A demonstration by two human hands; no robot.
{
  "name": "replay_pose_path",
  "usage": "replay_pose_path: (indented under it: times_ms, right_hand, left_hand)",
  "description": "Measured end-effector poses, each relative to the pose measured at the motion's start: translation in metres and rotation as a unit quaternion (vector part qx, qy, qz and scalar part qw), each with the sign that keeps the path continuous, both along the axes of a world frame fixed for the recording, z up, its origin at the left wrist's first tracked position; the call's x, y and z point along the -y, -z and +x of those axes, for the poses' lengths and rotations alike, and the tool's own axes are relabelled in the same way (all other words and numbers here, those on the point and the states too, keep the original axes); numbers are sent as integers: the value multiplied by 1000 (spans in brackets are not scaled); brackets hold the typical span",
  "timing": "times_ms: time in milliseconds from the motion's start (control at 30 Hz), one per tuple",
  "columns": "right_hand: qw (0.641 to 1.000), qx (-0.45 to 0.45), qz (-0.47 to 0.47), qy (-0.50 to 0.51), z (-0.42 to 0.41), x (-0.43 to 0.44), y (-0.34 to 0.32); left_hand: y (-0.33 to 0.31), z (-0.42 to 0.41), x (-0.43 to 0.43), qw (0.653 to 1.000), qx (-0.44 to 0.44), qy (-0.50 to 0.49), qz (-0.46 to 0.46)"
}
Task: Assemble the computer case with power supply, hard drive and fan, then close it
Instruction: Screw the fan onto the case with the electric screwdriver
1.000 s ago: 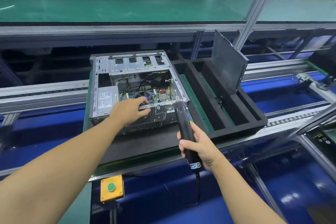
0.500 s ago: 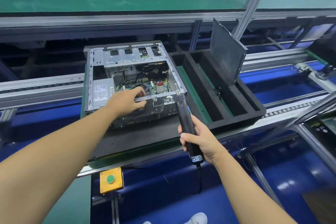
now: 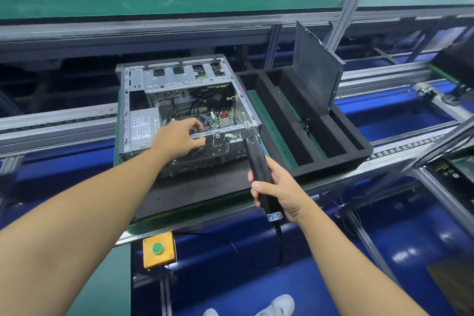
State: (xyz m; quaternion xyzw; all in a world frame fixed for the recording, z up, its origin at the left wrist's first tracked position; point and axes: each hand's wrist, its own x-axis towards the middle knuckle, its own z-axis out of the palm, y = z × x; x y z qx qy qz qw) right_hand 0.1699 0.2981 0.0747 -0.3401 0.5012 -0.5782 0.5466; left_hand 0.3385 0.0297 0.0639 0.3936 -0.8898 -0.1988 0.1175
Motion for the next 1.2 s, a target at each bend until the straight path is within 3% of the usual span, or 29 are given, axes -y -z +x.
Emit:
replay_pose_path:
  times_ms: [233,600,1200]
  right_hand:
    - [1000,-3,5,-4,7,2,-1]
    - [1000,-8,9,-17,13,4,-1]
    - [1000,-6,15,-19,16,4,4]
  left_hand:
    - [0,1,-4,1000,-1,-11,-19]
    - [-7,0,-2,1000,0,-2,28]
    - [-1,1,-8,999,-12,-30,-17]
